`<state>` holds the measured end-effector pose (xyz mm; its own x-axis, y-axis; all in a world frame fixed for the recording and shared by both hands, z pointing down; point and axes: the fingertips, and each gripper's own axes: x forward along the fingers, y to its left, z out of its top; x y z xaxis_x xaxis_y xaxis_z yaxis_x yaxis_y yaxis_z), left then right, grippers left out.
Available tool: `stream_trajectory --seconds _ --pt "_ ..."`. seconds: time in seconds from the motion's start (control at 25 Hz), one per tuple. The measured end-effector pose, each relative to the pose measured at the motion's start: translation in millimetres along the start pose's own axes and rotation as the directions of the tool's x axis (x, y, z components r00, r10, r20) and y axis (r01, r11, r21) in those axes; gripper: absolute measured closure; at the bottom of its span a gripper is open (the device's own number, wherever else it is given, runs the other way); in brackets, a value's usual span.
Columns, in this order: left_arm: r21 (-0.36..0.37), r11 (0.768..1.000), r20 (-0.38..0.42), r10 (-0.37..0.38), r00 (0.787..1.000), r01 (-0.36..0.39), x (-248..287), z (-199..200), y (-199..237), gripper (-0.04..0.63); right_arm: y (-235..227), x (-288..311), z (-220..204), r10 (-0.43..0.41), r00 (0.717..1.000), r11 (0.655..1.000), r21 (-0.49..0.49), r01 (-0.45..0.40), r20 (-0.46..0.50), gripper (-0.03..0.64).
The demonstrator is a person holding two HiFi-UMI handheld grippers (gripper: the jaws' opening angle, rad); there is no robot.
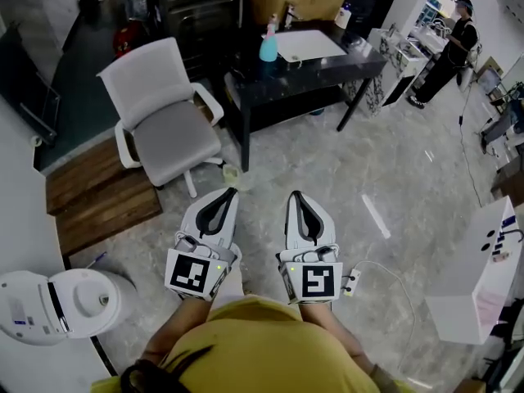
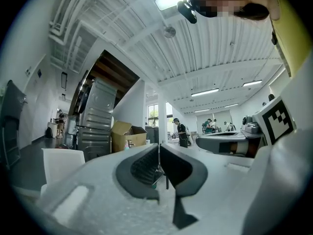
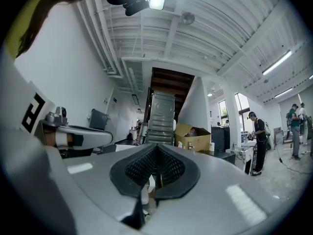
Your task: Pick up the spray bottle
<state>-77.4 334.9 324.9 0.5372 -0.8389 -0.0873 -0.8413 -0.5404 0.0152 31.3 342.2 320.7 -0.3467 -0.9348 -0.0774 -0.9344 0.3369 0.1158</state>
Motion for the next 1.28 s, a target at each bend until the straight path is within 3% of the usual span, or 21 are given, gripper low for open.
stream_trajectory --seconds 0.44,0.8,1.28 --pt "-0.006 0.996 -0.023 -0.084 0.996 0.084 141 -14 96 0.502 -39 156 -20 -0.035 0.999 0.999 -0.013 0.035 -0.023 0.615" --pt "-0.026 0.986 -0.027 -0.163 0.986 0.162 243 -30 170 0.497 -61 273 -40 -0.077 0.996 0.997 -0.025 0.077 -0.036 0.615" --pt "-0.053 0.97 -0.043 -0.24 0.97 0.237 310 -54 205 0.44 -84 331 -61 -0.138 0.988 0.99 -0.048 0.135 -0.071 0.615"
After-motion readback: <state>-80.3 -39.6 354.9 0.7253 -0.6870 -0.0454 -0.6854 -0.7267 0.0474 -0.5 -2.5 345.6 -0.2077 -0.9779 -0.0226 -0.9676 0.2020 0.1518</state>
